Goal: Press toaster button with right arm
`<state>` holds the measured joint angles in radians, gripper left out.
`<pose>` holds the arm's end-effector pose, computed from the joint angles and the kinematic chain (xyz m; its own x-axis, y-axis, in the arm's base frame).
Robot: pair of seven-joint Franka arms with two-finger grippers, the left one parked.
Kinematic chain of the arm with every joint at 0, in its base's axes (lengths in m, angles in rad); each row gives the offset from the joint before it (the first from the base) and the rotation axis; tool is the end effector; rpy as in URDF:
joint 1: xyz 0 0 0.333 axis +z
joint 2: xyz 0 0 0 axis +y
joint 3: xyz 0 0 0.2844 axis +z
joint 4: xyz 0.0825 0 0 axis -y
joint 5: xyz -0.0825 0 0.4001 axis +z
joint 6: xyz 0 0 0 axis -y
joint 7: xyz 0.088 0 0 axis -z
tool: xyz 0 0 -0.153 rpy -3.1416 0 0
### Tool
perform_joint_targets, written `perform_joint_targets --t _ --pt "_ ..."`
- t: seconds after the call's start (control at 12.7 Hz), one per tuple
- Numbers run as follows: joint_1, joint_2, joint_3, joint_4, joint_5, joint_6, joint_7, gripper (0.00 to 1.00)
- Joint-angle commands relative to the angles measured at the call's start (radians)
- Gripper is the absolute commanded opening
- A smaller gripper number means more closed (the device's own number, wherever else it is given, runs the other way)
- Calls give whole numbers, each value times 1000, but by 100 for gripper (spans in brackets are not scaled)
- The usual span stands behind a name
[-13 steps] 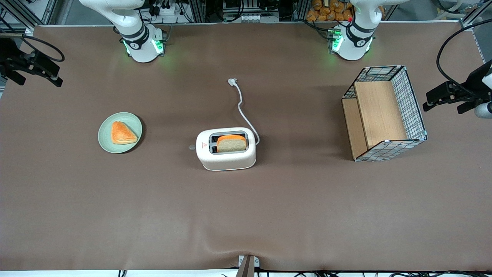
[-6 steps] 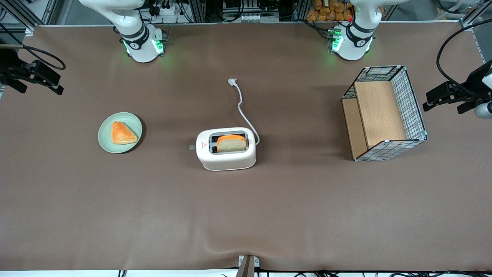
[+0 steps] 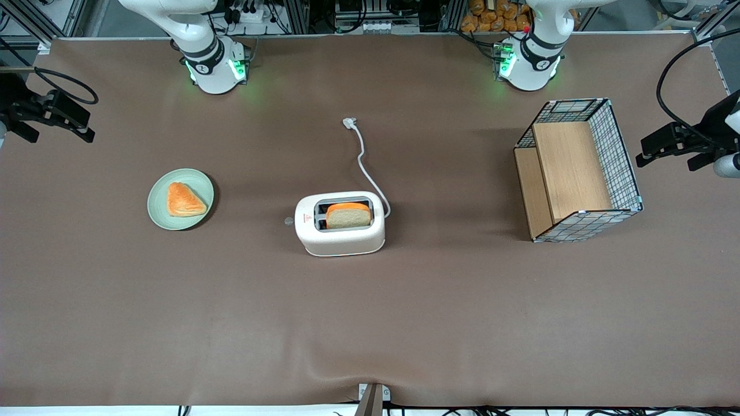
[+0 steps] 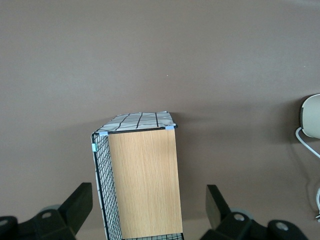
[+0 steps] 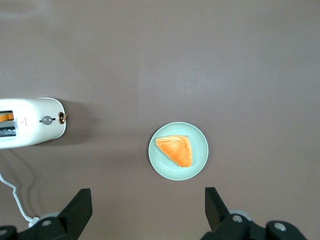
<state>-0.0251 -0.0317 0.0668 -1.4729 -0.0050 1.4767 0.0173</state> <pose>0.5525 0.0228 0.6036 0.9991 0.0239 0.0355 0.0237 -0.9997 0.0065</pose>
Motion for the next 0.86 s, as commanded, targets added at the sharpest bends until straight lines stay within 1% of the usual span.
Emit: perform_joint_targets --t 0.0,0.47,0.63,0.79 --pt "-10 10 -1 29 13 -12 -36 100" --pt "-13 13 -16 26 13 -12 -37 100" --pt "-16 15 -41 23 14 -10 -37 100" --pt "-15 15 -44 22 14 -10 -37 100"
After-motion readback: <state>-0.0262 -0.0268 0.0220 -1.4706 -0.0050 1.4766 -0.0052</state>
